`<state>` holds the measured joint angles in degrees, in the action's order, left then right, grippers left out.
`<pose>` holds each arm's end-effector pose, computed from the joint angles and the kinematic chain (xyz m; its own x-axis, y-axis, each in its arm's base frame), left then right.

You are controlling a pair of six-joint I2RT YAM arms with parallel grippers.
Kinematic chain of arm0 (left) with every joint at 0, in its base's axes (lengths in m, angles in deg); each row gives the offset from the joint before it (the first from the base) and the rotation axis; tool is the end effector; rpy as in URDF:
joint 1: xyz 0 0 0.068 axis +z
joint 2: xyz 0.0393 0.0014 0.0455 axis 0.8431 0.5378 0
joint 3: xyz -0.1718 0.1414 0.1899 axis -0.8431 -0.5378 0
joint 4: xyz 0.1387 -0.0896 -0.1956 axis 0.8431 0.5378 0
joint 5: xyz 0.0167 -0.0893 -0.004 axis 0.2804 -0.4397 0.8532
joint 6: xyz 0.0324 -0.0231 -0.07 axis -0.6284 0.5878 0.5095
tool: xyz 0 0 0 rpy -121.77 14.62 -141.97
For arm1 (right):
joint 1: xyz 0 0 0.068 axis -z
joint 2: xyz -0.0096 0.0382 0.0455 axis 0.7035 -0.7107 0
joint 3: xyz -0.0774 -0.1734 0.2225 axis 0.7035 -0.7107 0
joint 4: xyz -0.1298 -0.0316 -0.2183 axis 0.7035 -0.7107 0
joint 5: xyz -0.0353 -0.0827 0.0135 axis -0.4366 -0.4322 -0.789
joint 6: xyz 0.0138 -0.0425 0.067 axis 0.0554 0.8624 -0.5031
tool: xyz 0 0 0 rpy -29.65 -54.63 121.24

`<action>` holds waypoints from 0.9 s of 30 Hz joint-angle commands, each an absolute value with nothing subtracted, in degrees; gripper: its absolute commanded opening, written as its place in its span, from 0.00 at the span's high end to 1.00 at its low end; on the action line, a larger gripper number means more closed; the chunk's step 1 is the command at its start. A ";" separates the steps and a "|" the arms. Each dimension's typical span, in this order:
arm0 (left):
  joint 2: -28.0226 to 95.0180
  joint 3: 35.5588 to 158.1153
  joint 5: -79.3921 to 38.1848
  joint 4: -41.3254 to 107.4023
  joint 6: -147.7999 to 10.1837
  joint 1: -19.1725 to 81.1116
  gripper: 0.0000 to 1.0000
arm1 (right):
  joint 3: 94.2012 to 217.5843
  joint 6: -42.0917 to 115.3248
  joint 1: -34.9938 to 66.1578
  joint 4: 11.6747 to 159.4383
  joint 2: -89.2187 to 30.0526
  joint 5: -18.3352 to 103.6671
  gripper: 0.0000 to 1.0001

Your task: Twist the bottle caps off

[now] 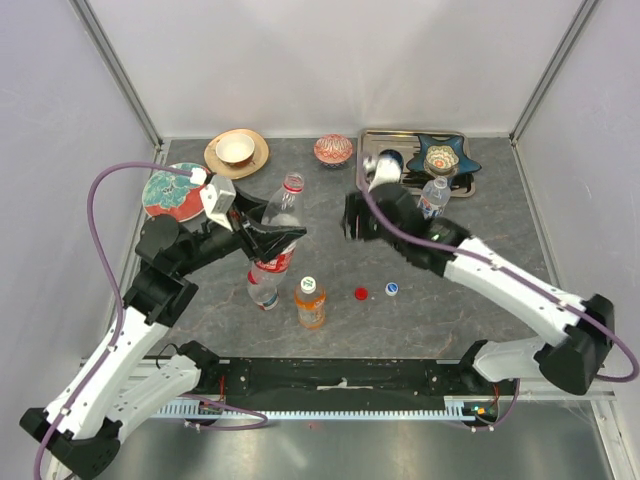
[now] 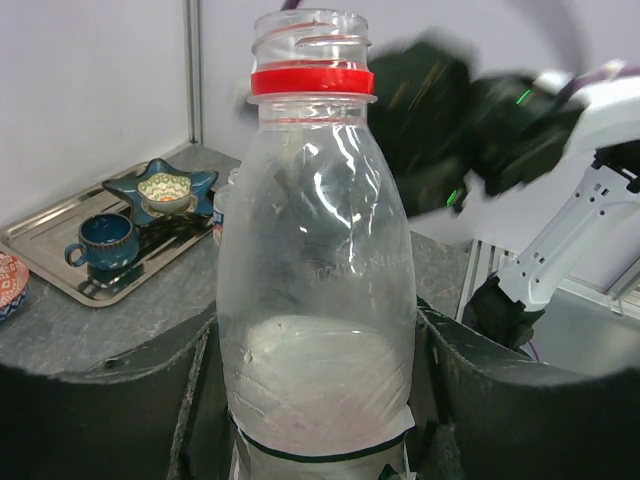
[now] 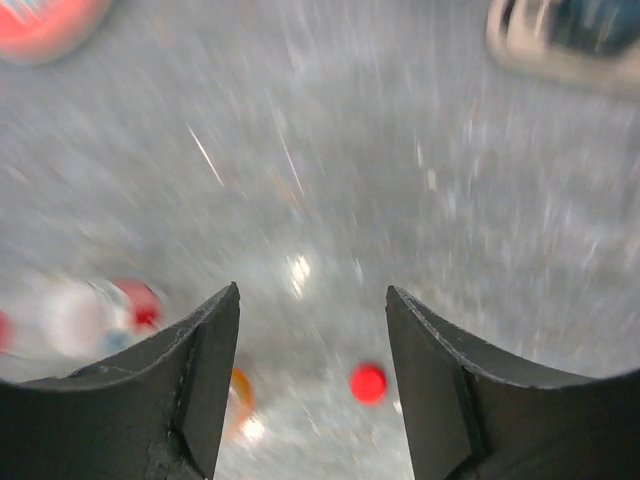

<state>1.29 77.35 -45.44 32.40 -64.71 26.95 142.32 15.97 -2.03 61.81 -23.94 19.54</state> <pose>0.1254 -0.1181 0.4348 -0.0635 -0.2253 -0.9722 0.9016 0.4048 -0.1527 0.2236 0.2106 0.3054 -0.6289 -0.0198 -0.7773 -0.3010 0.9279 0.2199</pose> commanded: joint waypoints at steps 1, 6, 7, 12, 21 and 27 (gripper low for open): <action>5.54 81.53 -46.35 30.05 -65.54 26.62 0.40 | 160.04 20.49 -2.31 53.72 -19.96 9.02 0.32; 11.87 86.10 -52.93 29.17 -62.73 26.27 0.39 | 162.27 20.77 -2.31 65.62 -11.02 20.33 0.25; 13.97 87.32 -55.82 29.17 -62.29 25.83 0.40 | 160.61 19.54 -2.31 67.94 -9.51 22.26 0.22; 17.33 88.48 -57.87 28.99 -61.67 23.55 0.39 | 162.26 16.71 -2.23 72.00 -7.91 31.41 0.18; 20.14 91.20 -56.99 30.48 -63.42 19.41 0.39 | 164.81 16.71 -2.31 71.21 -12.75 38.45 0.16; 20.23 91.73 -55.85 31.80 -65.01 18.45 0.39 | 164.02 16.89 -2.31 71.56 -12.75 39.24 0.21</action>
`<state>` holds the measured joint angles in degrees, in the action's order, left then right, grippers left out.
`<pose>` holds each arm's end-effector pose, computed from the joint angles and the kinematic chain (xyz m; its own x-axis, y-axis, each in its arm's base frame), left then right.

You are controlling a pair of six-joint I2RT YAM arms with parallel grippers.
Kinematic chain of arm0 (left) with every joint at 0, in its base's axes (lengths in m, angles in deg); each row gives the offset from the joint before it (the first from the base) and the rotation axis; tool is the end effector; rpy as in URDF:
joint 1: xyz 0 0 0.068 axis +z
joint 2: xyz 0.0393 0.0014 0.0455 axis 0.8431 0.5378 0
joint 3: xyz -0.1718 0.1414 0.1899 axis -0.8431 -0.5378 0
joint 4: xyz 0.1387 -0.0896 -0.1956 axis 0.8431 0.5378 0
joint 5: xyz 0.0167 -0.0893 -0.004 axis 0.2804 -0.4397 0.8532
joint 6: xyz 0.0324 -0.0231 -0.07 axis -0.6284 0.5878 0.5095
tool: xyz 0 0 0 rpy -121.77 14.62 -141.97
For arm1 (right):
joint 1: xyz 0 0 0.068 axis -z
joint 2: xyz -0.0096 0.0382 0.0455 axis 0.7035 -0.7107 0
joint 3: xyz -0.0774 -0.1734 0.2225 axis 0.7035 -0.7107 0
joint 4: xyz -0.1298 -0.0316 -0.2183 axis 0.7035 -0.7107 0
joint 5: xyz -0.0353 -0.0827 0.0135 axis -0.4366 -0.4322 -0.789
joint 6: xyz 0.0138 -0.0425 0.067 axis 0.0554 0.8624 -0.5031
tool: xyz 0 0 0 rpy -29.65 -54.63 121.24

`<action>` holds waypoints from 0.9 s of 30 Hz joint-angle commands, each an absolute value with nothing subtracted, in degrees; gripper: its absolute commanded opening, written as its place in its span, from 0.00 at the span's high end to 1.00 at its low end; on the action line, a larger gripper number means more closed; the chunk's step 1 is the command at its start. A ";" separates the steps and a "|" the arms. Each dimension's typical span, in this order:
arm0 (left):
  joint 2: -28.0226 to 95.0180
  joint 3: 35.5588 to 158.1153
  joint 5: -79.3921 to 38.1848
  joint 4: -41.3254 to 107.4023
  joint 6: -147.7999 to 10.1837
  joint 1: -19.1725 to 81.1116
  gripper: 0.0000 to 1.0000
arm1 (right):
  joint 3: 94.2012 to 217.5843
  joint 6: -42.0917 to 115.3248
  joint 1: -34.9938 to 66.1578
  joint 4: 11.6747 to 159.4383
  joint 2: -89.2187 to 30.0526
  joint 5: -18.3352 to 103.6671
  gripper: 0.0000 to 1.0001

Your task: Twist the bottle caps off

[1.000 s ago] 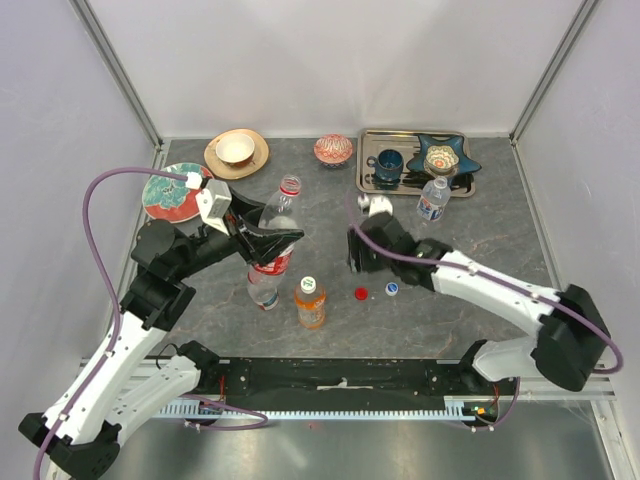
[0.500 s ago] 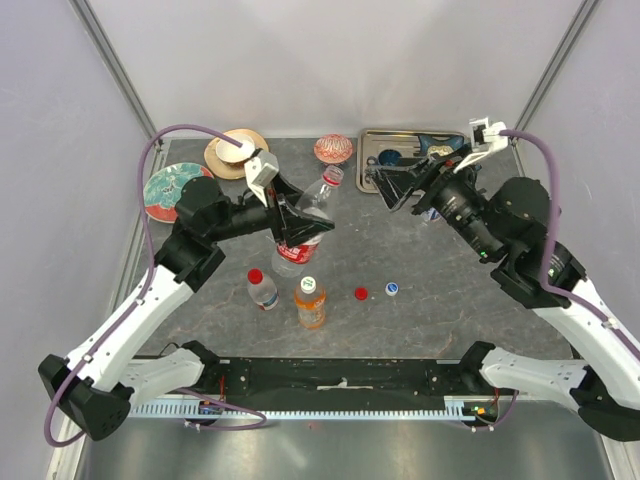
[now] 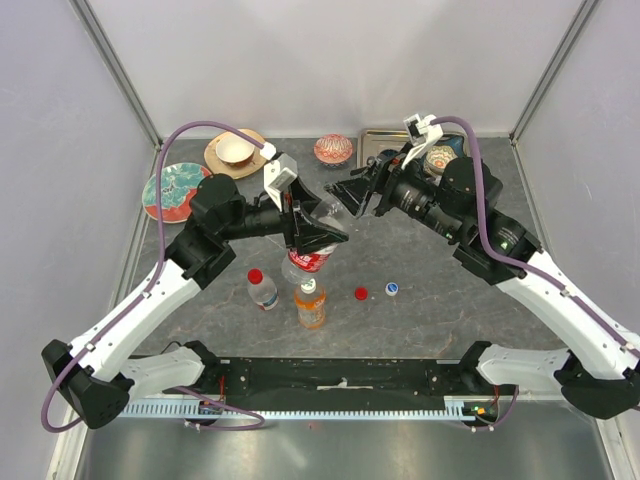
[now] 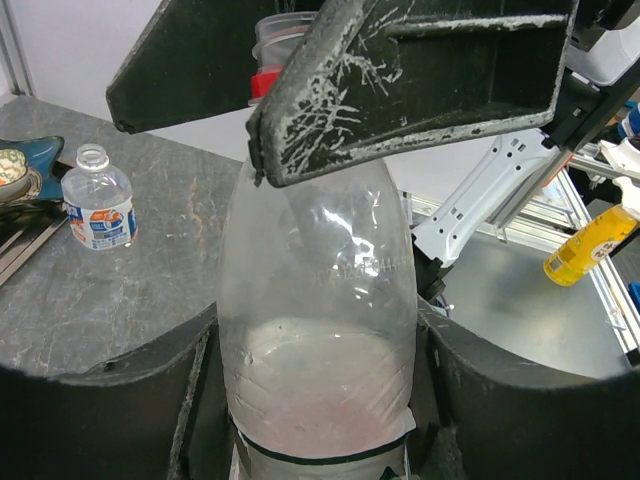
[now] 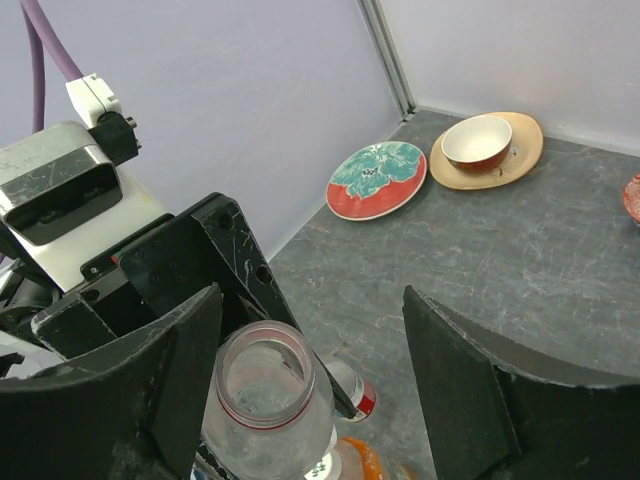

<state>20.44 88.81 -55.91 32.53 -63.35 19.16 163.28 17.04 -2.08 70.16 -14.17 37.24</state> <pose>0.1658 -0.1922 0.4424 -0.2319 -0.0872 -0.9688 0.9627 0.1223 -0.2415 0.1738 0.1890 0.5045 -0.3208 0.3072 -0.8959 -0.6834 0.5799 0.4435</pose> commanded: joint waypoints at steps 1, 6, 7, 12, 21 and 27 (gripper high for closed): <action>20.23 91.82 -55.76 31.98 -65.18 18.45 0.39 | 163.76 16.89 -2.23 71.65 -12.66 39.24 0.23; 20.23 91.90 -54.45 32.15 -65.88 18.36 0.39 | 163.14 16.89 -2.22 71.65 -12.05 39.86 0.37; 20.06 91.90 -54.27 32.15 -66.15 18.36 0.39 | 163.05 16.98 -2.31 71.65 -11.79 40.12 0.37; 19.97 91.90 -53.48 32.24 -66.85 18.36 0.39 | 161.91 17.15 -2.23 70.95 -10.38 40.12 0.38; 20.23 91.99 -53.21 32.24 -67.03 18.36 0.39 | 161.29 18.03 -2.31 69.37 -9.76 42.14 0.62; 20.14 92.25 -52.34 32.77 -67.29 18.36 0.36 | 161.56 18.47 -2.23 69.10 -10.03 43.38 0.89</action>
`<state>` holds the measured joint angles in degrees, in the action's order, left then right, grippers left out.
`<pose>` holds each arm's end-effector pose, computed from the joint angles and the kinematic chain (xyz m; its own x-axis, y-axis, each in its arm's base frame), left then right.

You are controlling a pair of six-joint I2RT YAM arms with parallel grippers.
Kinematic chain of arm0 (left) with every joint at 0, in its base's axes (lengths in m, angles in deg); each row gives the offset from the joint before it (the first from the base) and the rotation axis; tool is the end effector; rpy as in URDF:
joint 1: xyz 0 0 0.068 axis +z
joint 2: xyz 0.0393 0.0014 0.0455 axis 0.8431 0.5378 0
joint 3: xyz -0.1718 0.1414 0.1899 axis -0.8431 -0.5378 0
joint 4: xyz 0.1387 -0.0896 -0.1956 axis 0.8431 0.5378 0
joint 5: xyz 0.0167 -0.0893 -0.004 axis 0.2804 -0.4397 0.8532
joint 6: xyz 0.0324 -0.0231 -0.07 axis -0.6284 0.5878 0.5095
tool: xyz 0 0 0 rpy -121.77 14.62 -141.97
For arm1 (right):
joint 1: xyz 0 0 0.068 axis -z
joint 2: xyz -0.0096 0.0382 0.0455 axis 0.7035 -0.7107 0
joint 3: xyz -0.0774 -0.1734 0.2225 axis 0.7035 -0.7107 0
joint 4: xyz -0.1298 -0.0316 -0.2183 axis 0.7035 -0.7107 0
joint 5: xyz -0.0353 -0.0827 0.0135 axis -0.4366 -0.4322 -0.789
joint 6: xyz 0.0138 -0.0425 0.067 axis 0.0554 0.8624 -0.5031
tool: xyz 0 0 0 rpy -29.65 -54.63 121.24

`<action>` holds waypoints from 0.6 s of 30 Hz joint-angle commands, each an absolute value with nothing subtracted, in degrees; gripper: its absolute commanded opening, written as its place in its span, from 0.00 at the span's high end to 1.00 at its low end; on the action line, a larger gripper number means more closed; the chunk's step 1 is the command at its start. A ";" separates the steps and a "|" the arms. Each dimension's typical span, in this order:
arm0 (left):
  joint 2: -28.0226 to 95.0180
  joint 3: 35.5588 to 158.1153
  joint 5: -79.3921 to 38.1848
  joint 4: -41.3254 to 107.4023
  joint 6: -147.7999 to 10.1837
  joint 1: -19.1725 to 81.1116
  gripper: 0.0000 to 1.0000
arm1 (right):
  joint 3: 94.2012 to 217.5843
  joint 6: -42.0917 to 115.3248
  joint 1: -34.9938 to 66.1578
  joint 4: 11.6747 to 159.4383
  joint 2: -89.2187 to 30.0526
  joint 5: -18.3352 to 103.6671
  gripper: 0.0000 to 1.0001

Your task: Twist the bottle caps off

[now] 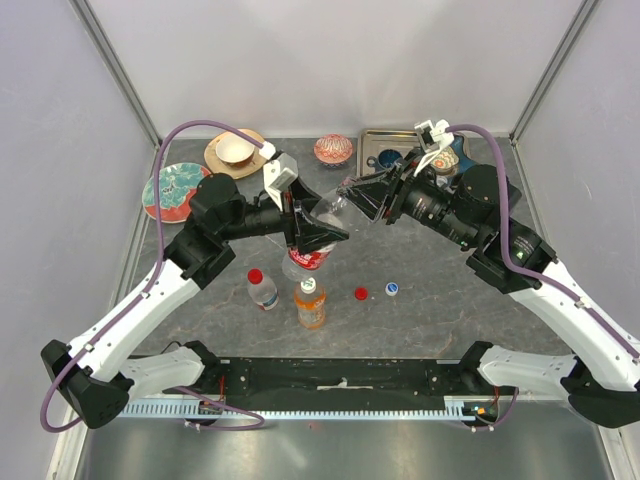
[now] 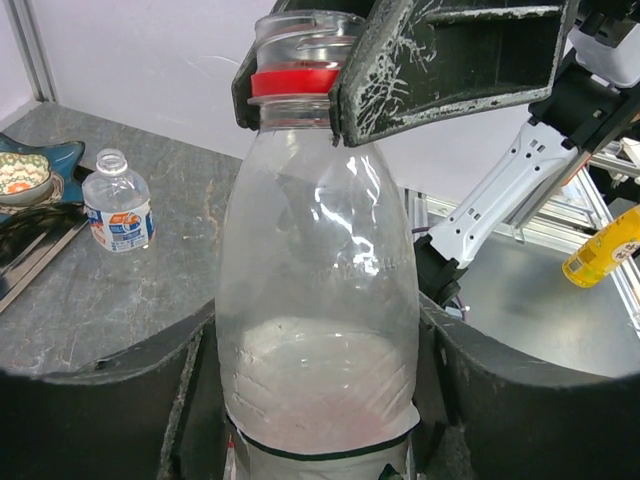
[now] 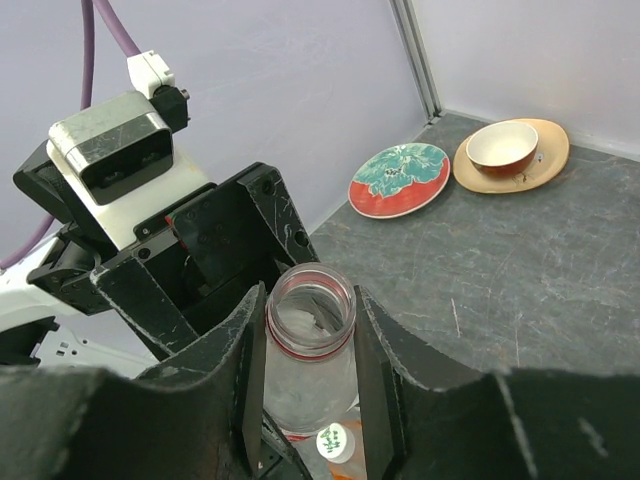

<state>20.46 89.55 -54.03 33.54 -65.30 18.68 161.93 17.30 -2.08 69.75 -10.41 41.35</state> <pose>0.1658 -0.1928 0.4449 -0.2023 -0.0867 -0.9755 0.9655 0.1490 -0.2135 0.1545 0.1757 0.5100 -0.3161 0.3028 -0.8991 -0.7357 0.5202 0.4338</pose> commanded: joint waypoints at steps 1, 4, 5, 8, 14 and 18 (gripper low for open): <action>20.14 92.43 -51.90 33.03 -67.47 18.36 0.31 | 161.64 18.56 -2.22 68.93 -9.94 42.68 0.95; 19.79 93.48 -47.34 34.79 -67.90 18.44 0.20 | 162.26 19.35 -2.23 68.49 -9.50 40.66 1.00; 19.79 93.83 -44.28 34.79 -68.34 18.45 0.18 | 162.61 19.52 -2.22 68.14 -9.50 38.74 1.00; 19.27 96.29 -38.74 39.00 -70.10 18.53 0.01 | 164.63 20.93 -2.31 67.08 -9.50 33.39 1.00; 16.12 99.64 -16.90 42.96 -70.64 18.71 0.01 | 166.57 25.50 -2.23 67.43 -10.20 16.42 1.00; 9.97 93.33 -5.15 41.12 -69.93 18.71 0.01 | 160.00 30.94 -2.23 73.57 -12.13 0.35 1.00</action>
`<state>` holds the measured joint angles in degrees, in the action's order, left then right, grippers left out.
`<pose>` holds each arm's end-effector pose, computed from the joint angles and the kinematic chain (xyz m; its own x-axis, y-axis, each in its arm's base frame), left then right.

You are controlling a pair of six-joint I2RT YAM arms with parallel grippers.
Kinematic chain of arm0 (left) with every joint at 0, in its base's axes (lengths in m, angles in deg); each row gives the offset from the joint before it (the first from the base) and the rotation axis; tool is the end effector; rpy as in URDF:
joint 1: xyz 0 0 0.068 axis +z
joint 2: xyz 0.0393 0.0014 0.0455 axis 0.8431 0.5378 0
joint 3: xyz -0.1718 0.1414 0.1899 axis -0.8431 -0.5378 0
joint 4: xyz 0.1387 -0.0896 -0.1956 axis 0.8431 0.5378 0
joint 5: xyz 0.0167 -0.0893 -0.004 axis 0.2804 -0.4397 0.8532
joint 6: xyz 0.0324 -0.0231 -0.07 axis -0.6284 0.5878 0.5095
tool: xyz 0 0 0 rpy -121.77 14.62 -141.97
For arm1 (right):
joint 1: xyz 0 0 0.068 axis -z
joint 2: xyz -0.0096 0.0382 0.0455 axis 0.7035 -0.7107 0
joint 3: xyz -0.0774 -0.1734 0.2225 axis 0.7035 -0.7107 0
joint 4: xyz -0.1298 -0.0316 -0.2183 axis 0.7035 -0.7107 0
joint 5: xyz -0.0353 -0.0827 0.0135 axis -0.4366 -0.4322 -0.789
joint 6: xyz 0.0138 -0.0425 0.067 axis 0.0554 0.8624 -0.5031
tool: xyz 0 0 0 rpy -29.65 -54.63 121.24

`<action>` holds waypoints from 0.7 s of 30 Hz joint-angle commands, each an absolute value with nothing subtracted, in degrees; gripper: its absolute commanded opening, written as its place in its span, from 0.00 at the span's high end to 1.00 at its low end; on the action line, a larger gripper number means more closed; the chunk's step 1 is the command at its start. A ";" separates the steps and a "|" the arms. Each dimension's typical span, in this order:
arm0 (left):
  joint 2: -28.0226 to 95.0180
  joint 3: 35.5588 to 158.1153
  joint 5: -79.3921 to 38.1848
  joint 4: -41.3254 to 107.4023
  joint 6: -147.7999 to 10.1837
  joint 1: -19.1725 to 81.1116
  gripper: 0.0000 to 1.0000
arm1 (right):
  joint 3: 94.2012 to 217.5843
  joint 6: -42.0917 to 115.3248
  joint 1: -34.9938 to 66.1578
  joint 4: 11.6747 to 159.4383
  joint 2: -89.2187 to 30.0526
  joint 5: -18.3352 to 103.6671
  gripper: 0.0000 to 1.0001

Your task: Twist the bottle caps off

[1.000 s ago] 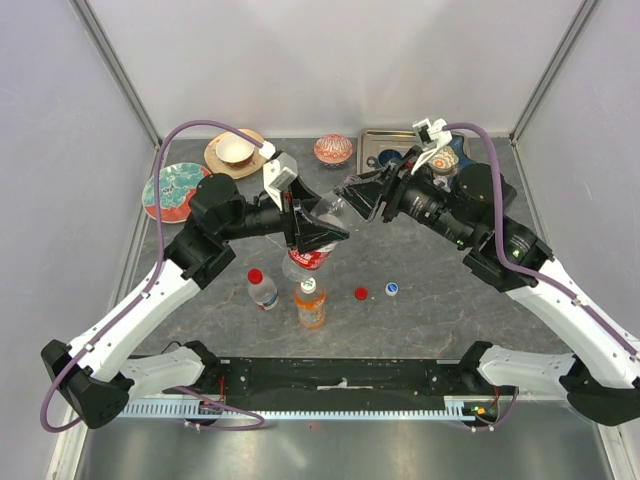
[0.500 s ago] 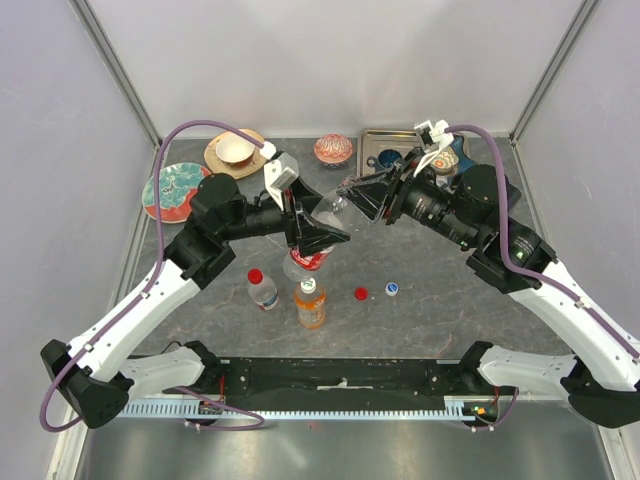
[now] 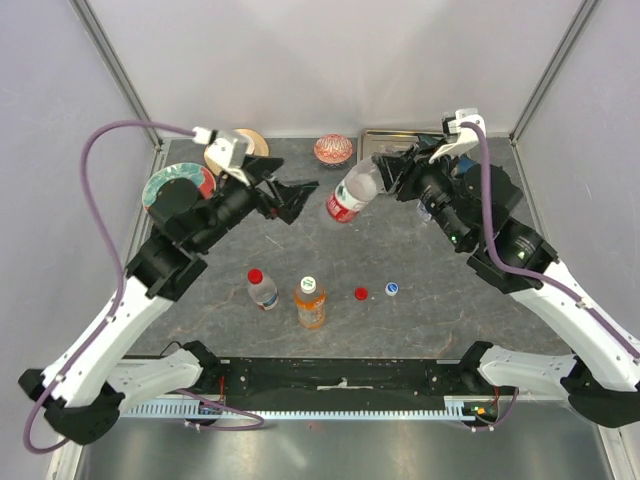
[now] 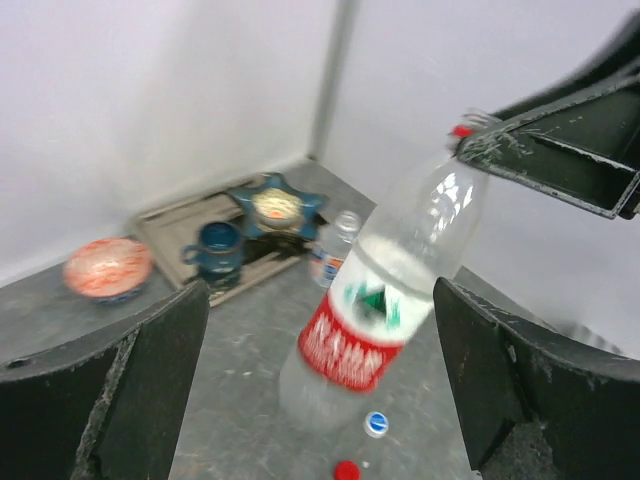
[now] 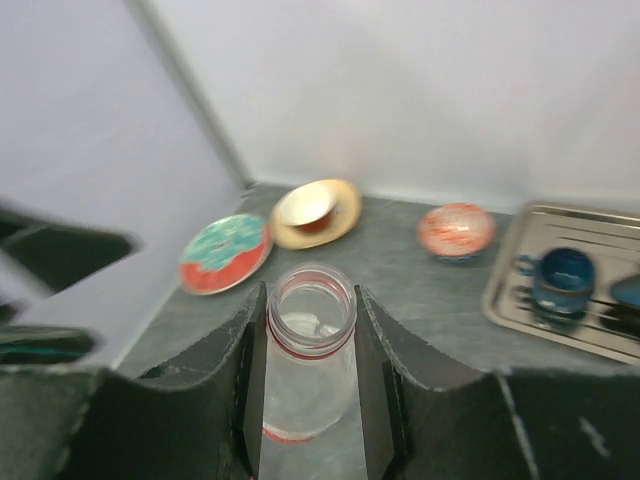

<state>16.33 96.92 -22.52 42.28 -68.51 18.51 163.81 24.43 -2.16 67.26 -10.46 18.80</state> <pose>0.1705 -0.1538 0.4885 -0.0643 -0.2084 -0.9759 0.7583 0.6255 -0.1836 0.1695 0.1526 0.5148 -0.1355 0.3126 -0.9402 -0.4926 0.8021 0.3377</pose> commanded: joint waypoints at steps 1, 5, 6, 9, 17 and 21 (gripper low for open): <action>8.82 92.35 -4.27 41.03 -69.93 18.71 0.01 | 158.41 32.69 -2.31 77.85 -12.92 -4.39 1.00; 3.89 87.87 -5.66 41.99 -70.81 18.71 0.02 | 156.54 42.18 -2.14 81.41 -19.94 -12.69 1.00; 2.49 87.43 -5.75 42.78 -70.72 18.71 0.03 | 156.90 42.72 -2.05 81.49 -22.39 -12.79 1.00; 0.46 85.85 -6.19 44.98 -69.76 18.71 0.04 | 155.76 42.47 -0.21 83.33 -25.57 -11.39 1.00; -4.20 81.45 -6.11 49.73 -68.52 18.71 0.05 | 148.38 41.50 5.77 95.55 -31.73 -12.17 1.00; -5.34 80.57 -5.05 50.79 -69.31 18.71 0.05 | 146.62 38.34 8.05 97.40 -34.62 -11.12 1.00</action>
